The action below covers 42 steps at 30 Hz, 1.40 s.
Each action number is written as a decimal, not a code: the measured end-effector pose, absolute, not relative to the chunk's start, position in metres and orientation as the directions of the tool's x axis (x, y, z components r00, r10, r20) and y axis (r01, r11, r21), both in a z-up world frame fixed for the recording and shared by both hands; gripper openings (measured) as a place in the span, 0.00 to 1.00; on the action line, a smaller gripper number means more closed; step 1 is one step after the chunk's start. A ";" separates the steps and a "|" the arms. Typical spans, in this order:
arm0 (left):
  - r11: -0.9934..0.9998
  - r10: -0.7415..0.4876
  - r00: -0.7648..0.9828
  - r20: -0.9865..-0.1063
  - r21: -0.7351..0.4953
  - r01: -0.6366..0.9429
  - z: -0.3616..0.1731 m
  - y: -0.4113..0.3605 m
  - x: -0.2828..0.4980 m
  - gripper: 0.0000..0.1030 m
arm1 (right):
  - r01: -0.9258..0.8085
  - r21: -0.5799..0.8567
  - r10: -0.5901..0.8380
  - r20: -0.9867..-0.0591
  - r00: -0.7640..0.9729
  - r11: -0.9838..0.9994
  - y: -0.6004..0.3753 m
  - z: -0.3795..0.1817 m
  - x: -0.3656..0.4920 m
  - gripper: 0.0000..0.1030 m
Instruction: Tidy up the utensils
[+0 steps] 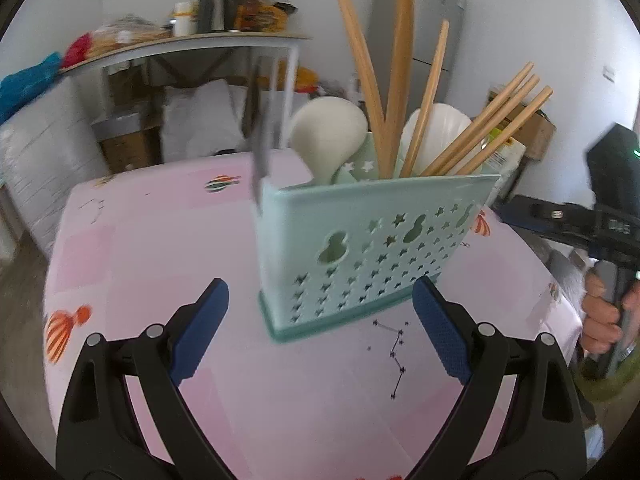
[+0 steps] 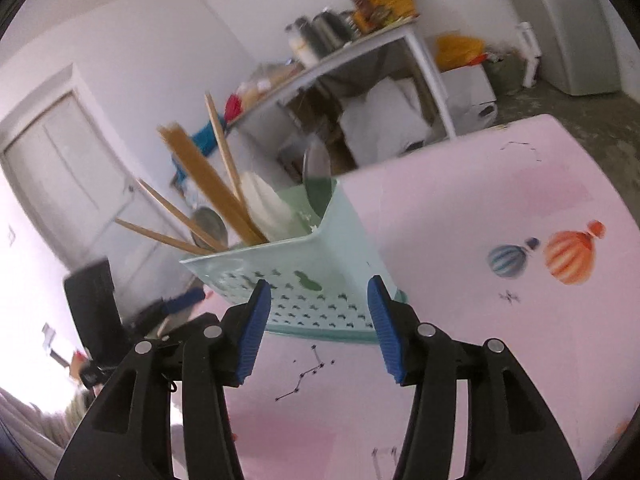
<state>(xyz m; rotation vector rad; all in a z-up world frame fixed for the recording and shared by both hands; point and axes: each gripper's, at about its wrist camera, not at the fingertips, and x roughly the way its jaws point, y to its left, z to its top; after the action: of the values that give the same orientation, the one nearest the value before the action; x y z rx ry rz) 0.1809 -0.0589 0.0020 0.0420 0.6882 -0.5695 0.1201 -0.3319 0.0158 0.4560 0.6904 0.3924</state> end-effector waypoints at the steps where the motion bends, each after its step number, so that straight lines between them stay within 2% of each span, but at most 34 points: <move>1: 0.836 -0.495 0.613 -0.616 -0.145 0.529 0.000 -0.064 0.188 0.86 | -0.218 0.519 0.507 -0.517 0.690 0.826 -0.329 0.013 0.130 0.48; 5: 0.824 -0.505 0.586 -0.634 -0.151 0.546 -0.006 -0.075 0.203 0.86 | -0.253 0.498 0.521 -0.523 0.675 0.829 -0.320 0.012 0.147 0.55; 18: 0.853 -0.476 0.591 -0.651 -0.177 0.492 -0.003 -0.079 0.190 0.86 | -0.211 0.476 0.475 -0.545 0.691 0.854 -0.314 0.017 0.145 0.57; 26: 0.856 -0.466 0.576 -0.671 -0.179 0.485 0.002 -0.071 0.160 0.86 | -0.184 0.478 0.461 -0.562 0.687 0.859 -0.304 0.018 0.103 0.57; 38: 0.877 -0.399 0.627 -0.669 -0.079 0.474 0.002 -0.078 0.140 0.86 | -0.163 0.438 0.416 -0.578 0.702 0.884 -0.296 0.021 0.085 0.57; 42: 0.895 -0.359 0.666 -0.654 -0.039 0.444 0.006 -0.072 0.120 0.86 | -0.121 0.389 0.351 -0.599 0.720 0.913 -0.297 0.026 0.071 0.57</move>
<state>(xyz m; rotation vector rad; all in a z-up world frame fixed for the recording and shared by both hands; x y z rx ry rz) 0.1197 -0.0723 0.0056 0.1276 0.7091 -0.4544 0.0706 -0.2969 0.0257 0.3369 0.7230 0.2660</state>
